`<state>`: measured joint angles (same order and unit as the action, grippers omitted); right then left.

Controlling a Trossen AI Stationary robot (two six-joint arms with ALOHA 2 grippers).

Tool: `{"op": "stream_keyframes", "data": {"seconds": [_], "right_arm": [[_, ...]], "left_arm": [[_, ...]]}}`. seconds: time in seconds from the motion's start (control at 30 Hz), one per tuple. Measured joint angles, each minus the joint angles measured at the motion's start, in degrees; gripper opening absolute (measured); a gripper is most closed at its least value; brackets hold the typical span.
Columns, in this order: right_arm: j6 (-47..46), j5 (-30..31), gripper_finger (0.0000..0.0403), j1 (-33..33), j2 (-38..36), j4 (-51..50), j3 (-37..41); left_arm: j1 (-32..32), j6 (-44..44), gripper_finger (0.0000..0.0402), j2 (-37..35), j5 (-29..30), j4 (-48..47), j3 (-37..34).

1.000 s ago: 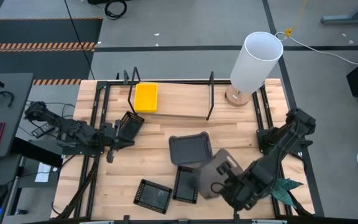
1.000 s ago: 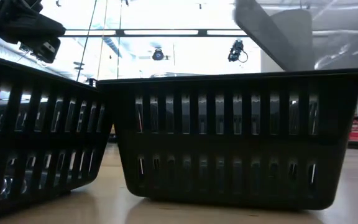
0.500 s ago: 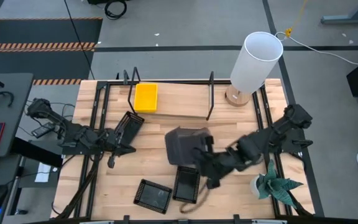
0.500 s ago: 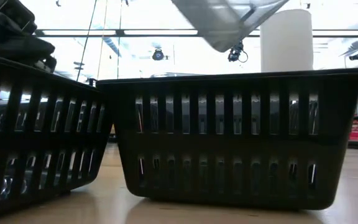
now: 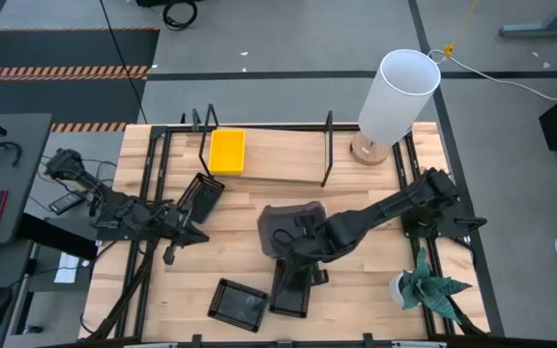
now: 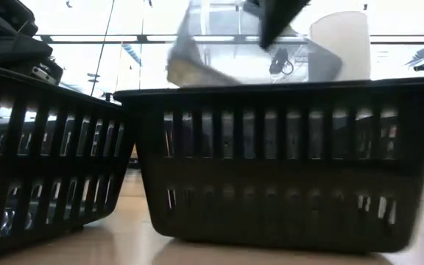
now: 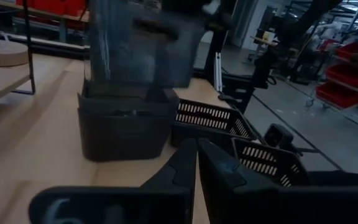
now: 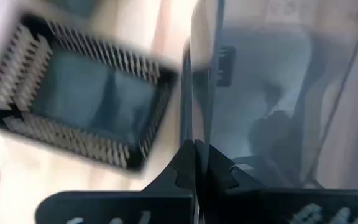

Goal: Stack baskets on shelf by color
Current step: Stack the bottom light black bin on the light black bins, then put the stack of light black bins on the shelf

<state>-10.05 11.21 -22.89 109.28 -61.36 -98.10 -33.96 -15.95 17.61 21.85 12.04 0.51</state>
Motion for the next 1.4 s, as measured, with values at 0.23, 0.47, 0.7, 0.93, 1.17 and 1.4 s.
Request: {"op": "stream_keyframes", "data": {"seconds": [0.23,0.47,0.7,0.93,1.17,1.4], "right_arm": [[3.5,-2.7,0.0005,0.5,3.1,-11.1,0.0],[14.8,-3.3,0.0011,0.9,3.2,-12.5,0.0],[20.4,-4.6,0.0067,2.2,3.1,-14.9,0.0],[37.6,-4.5,0.0146,2.9,3.1,-21.9,0.0],[44.7,-0.1,0.0158,2.8,3.1,-21.9,0.0],[51.6,1.9,0.0112,3.8,3.1,-21.9,0.0]], "left_arm": [[-0.4,-2.3,0.0025,0.0,0.5,0.1,0.0],[-0.4,-5.5,0.0027,0.0,5.8,0.3,0.0],[-0.4,-7.8,0.0032,0.0,7.7,0.2,0.0],[-0.4,-7.9,0.0028,0.0,7.7,0.3,-0.1],[-0.4,-7.9,0.0036,0.0,7.7,0.2,-0.1],[-0.4,-7.9,0.0031,0.0,7.7,0.2,-0.1]]}}
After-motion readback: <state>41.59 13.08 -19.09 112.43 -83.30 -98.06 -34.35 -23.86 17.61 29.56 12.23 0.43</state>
